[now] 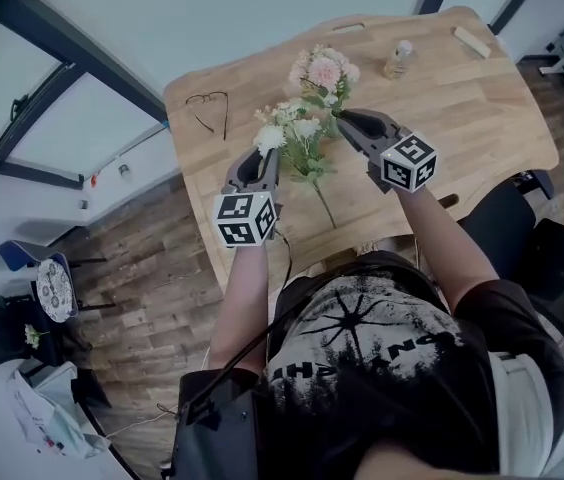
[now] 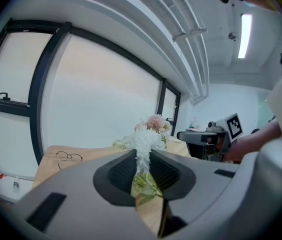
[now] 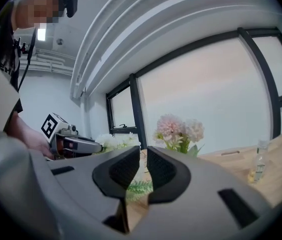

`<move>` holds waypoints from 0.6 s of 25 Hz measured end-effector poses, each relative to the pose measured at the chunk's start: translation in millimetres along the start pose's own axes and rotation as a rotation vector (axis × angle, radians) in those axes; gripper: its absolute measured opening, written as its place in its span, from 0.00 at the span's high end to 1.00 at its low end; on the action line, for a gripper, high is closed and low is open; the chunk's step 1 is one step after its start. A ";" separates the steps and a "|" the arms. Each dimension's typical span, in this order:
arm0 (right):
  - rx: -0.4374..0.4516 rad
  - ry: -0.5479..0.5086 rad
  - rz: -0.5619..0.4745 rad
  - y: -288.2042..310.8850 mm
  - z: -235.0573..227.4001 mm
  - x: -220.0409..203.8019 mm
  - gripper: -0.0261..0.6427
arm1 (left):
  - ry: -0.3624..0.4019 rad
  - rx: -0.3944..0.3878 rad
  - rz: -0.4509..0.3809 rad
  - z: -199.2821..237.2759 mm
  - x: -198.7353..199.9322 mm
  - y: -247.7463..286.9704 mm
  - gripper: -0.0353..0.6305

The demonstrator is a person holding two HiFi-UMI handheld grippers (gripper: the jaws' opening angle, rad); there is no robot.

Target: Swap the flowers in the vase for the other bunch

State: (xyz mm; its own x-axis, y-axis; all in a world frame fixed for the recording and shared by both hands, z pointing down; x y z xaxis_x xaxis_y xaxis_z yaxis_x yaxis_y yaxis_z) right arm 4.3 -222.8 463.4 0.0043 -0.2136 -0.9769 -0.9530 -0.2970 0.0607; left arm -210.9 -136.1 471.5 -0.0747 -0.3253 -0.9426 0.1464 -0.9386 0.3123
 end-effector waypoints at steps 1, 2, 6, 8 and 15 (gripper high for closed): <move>-0.001 -0.005 -0.002 2.0 5.8 2.2 0.89 | 0.005 -0.006 -0.004 2.4 1.9 -1.8 0.82; -0.002 -0.010 -0.002 4.1 11.5 4.1 0.90 | 0.010 -0.011 -0.008 4.9 3.6 -3.5 0.82; -0.010 -0.025 -0.002 10.9 33.7 9.4 0.91 | 0.029 -0.033 -0.023 14.7 11.8 -10.2 0.82; -0.020 -0.029 0.000 13.0 43.2 10.8 0.91 | 0.034 -0.043 -0.032 19.2 16.3 -13.2 0.82; -0.066 -0.035 -0.019 12.2 70.7 11.6 0.91 | 0.060 -0.088 -0.055 26.1 24.6 -23.4 0.82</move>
State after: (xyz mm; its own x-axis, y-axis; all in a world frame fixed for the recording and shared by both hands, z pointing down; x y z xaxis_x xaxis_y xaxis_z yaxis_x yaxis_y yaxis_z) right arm -28.7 -163.0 438.4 0.0109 -0.1752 -0.9845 -0.9308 -0.3615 0.0540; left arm -241.9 -125.1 444.1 -0.0266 -0.2640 -0.9642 0.2295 -0.9403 0.2512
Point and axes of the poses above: the fingertips, and each gripper's own axes: y forward along the fingers, z to its left, x out of its top, the point moved 6 cm from there along -y, backward along the fingers, and after that the axes turned 13 degrees about x, right-handed, at the moved point
